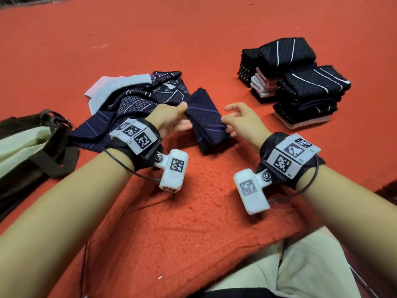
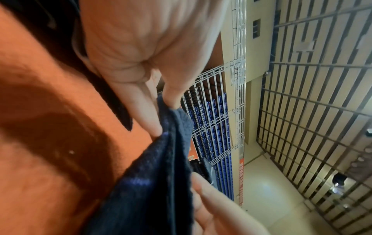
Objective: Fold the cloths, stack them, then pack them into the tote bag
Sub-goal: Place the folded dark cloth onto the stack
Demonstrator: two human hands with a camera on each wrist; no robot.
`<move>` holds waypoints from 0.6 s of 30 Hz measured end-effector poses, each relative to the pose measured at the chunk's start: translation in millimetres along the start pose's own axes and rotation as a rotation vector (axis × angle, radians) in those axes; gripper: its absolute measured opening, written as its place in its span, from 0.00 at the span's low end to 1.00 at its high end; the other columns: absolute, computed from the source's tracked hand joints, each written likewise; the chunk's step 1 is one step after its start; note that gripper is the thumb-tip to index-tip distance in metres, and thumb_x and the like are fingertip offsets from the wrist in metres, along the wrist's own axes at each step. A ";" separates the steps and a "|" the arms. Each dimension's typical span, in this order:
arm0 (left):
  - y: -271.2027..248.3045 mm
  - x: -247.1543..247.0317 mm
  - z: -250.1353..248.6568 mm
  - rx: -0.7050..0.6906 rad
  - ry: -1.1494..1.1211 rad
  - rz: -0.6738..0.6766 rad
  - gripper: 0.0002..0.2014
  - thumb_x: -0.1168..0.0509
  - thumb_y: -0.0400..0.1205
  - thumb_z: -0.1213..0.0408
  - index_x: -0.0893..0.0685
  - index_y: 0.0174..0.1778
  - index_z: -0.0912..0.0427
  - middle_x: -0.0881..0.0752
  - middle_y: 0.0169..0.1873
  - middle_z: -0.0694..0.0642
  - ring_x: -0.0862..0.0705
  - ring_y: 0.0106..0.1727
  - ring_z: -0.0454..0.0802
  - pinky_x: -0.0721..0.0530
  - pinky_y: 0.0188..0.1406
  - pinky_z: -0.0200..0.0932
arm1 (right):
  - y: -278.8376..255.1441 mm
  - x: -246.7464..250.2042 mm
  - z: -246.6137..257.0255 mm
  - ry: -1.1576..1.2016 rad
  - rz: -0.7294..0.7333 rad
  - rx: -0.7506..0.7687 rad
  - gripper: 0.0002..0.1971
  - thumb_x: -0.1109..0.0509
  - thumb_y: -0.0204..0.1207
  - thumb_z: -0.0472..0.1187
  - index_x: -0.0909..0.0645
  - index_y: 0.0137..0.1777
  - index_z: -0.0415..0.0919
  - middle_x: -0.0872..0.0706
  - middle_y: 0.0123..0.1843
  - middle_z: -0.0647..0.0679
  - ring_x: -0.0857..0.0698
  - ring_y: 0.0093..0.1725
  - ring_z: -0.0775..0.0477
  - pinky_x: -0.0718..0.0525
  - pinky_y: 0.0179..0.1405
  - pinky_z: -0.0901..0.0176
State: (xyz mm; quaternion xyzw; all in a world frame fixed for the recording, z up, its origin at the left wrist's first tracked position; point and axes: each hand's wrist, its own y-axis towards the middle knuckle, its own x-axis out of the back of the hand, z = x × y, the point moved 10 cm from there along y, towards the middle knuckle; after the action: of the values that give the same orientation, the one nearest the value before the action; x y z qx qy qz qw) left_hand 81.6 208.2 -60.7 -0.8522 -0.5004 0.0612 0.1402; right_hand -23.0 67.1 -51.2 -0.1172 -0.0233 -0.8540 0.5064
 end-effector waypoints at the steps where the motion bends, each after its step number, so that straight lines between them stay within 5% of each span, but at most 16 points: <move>1: -1.7 -0.8 -4.2 -0.011 -0.066 -0.014 0.12 0.47 0.88 0.62 0.21 0.46 0.61 0.16 0.43 0.56 0.13 0.29 0.43 0.18 0.24 0.29 | 1.4 7.4 0.0 0.003 -0.047 0.005 0.16 0.35 0.78 0.34 0.28 0.65 0.37 0.25 0.36 0.50 0.26 0.29 0.55 0.28 0.24 0.69; 4: -6.1 -4.9 -14.9 -0.050 -0.240 -0.059 0.12 0.46 0.88 0.62 0.21 0.46 0.62 0.15 0.41 0.56 0.13 0.25 0.42 0.16 0.25 0.31 | 5.3 20.3 -6.0 0.005 -0.092 -0.051 0.18 0.33 0.78 0.46 0.30 0.65 0.43 0.23 0.43 0.51 0.25 0.35 0.56 0.26 0.34 0.64; 8: -12.5 -21.1 -22.5 -0.064 -0.410 -0.059 0.11 0.46 0.88 0.62 0.22 0.50 0.64 0.15 0.41 0.57 0.12 0.25 0.44 0.17 0.23 0.33 | 2.6 11.4 -14.3 0.185 0.046 -0.176 0.17 0.36 0.80 0.53 0.23 0.61 0.43 0.19 0.51 0.50 0.20 0.47 0.50 0.22 0.39 0.61; 14: -23.5 -45.2 -27.8 -0.086 -0.479 -0.004 0.12 0.48 0.88 0.61 0.22 0.49 0.63 0.15 0.42 0.58 0.12 0.37 0.43 0.15 0.26 0.34 | -2.4 14.7 -10.5 0.381 0.054 -0.155 0.08 0.36 0.81 0.47 0.21 0.50 0.43 0.16 0.41 0.47 0.18 0.36 0.49 0.18 0.39 0.58; 18: -28.9 -53.0 -27.3 -0.085 -0.386 0.020 0.13 0.48 0.88 0.57 0.23 0.60 0.60 0.15 0.44 0.55 0.13 0.38 0.47 0.14 0.28 0.34 | -4.8 24.9 -1.6 0.414 0.047 -0.051 0.04 0.37 0.82 0.38 0.21 0.50 0.43 0.17 0.39 0.47 0.18 0.29 0.55 0.19 0.26 0.66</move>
State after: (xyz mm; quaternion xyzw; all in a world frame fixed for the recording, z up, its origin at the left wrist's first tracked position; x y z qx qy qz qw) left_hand 38.0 170.6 -27.9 -0.8346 -0.5118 0.2034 0.0048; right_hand -38.9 47.8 -46.8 0.0477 0.1054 -0.8482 0.5168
